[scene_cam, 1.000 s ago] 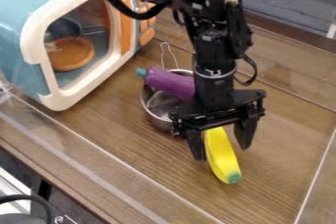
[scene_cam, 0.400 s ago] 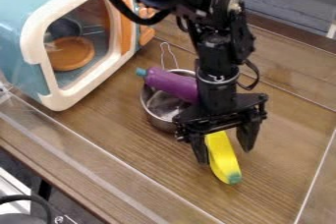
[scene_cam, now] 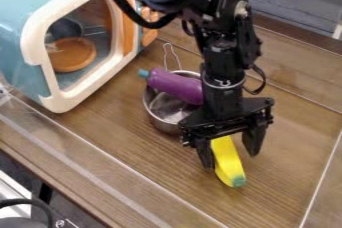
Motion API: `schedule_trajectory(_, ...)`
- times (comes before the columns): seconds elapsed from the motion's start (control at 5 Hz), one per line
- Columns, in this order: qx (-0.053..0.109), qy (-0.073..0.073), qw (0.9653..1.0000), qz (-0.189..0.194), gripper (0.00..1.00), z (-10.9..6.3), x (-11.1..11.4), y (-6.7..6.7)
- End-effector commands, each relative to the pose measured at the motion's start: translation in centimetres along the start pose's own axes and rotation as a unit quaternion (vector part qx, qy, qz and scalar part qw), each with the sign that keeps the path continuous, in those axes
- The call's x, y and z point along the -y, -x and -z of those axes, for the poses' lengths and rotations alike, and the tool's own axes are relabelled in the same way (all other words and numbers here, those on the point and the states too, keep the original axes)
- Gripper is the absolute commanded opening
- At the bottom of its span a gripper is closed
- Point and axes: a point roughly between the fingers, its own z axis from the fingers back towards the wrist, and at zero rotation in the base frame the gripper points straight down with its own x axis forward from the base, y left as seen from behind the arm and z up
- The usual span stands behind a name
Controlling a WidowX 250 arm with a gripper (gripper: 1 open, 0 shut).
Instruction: Put the banana in the silver pot
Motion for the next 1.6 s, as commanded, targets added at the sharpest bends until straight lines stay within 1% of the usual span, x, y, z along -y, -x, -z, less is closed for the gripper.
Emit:
schedule_trajectory(0.0, 0.003, 0.008, 0.9999, 0.006, 1.0, -0.17, 0.4, 0.16)
schedule_trajectory(1.4, 0.008, 0.002, 0.9999, 0.007, 1.0, 0.47, 0.49, 0.19)
